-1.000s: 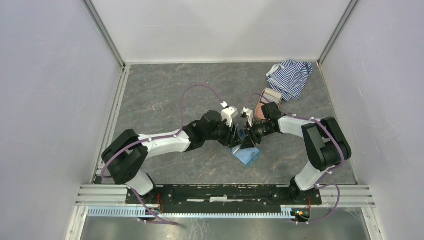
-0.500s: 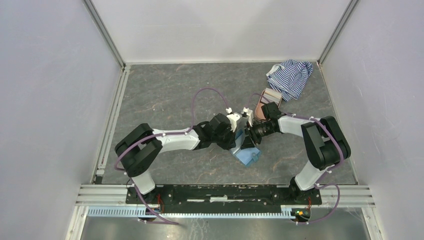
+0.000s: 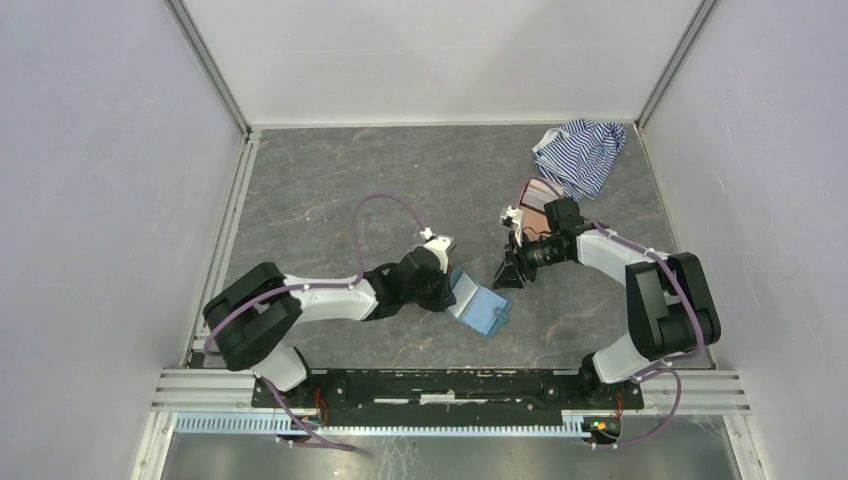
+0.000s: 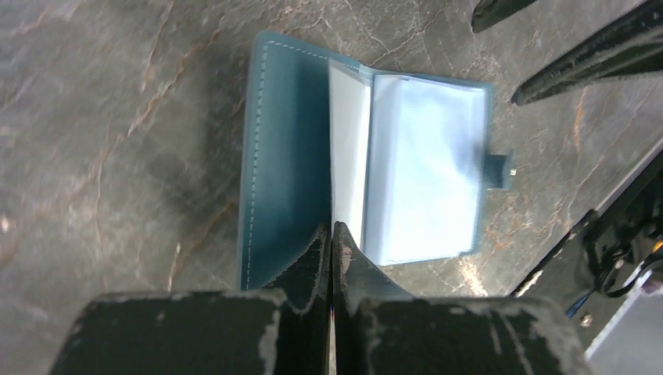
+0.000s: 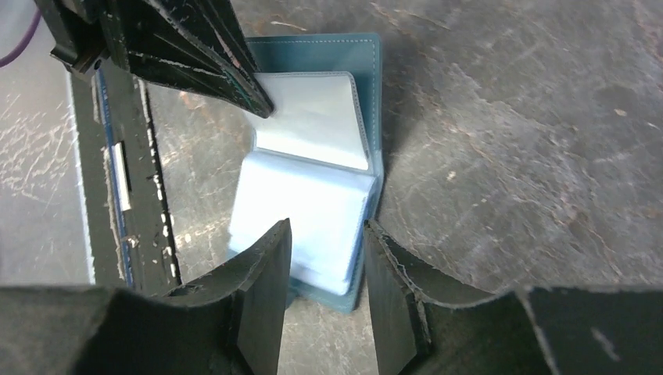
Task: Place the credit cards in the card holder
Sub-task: Open the card holder at the center of the board.
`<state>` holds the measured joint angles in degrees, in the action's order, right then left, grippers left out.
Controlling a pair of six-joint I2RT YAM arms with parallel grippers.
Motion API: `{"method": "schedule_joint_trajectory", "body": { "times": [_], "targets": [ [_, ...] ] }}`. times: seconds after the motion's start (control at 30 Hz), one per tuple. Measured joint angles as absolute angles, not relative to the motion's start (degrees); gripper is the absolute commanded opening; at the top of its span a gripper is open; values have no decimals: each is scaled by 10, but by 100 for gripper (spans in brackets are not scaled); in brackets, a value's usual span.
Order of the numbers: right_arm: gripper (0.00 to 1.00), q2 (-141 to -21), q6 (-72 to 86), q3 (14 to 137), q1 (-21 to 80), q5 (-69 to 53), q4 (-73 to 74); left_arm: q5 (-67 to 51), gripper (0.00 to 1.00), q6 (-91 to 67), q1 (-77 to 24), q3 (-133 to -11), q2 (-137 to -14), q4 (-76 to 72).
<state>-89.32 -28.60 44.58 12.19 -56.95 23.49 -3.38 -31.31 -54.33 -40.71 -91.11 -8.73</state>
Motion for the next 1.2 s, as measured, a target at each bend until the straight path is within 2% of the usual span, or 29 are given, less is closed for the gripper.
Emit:
{"method": "schedule_joint_trajectory", "body": {
  "times": [0.33,0.47,0.57,0.7,1.2],
  "targets": [
    [47,-901,-352,450,131,-611,304,164,2,-467,-650,-379,-857,-86],
    [54,-889,-350,440,166,-575,288,216,2,-528,-670,-388,-873,-76],
    [60,-853,-333,413,194,-518,250,230,2,-560,-672,-389,-886,-77],
    [61,-816,-309,389,226,-447,198,234,2,-589,-673,-387,-888,-88],
    [67,-816,-282,367,337,-250,118,220,2,-670,-674,-325,-864,-144]
  ]
}}
